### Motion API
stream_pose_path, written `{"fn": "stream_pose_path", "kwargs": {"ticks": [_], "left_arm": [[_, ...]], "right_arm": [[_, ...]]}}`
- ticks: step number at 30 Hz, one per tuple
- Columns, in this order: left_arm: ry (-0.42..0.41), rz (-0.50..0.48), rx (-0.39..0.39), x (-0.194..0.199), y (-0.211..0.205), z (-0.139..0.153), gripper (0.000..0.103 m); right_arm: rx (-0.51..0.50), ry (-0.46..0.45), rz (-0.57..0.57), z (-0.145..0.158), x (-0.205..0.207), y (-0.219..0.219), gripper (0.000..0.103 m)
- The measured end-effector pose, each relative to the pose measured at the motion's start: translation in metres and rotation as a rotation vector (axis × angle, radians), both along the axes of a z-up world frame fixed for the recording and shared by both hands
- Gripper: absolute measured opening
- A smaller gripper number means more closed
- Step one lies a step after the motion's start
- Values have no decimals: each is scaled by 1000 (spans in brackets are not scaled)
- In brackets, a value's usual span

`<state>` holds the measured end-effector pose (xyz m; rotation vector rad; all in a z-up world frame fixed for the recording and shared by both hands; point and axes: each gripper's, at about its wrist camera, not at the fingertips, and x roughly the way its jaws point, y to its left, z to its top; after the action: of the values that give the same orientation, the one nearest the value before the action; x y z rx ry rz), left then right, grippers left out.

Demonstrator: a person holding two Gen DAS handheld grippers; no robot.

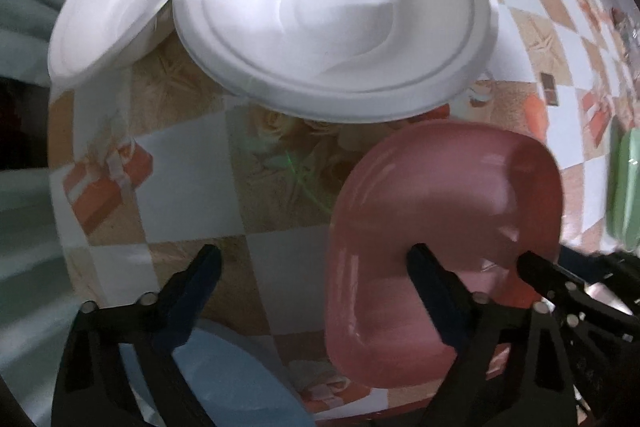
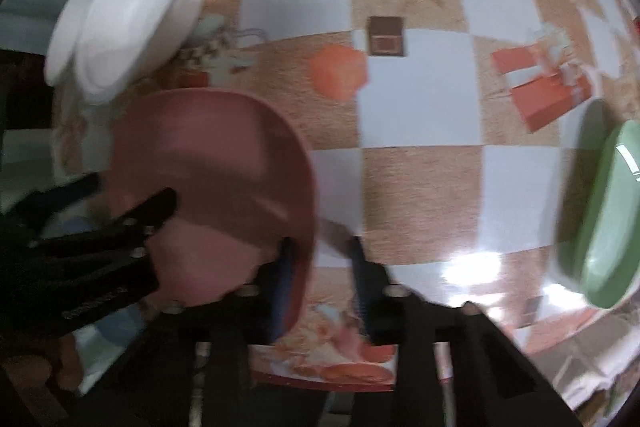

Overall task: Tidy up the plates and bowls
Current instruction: 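Move both grippers to the pink plate rim and close them on it, then lift the pink plate with both grippers and lower it onto the blue plate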

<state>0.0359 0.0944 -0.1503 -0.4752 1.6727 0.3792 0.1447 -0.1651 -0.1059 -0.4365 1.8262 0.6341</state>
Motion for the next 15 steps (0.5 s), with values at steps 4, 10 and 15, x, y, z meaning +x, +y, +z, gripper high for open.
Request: {"fn": "stream_pose_path", "kwargs": {"ticks": [4,10,15], "left_arm": [[-52,-26,-15,4,-10,20,48],[-46,-24,6,10,-34,38,25],[-42,-35,19,3,-51,49,22]], "right_arm": [[9,22,-3,-1,-2,-1,12],[6,58,-36,-1,5,-7,11],[-6,55,-24,9,5,-9,11]]}}
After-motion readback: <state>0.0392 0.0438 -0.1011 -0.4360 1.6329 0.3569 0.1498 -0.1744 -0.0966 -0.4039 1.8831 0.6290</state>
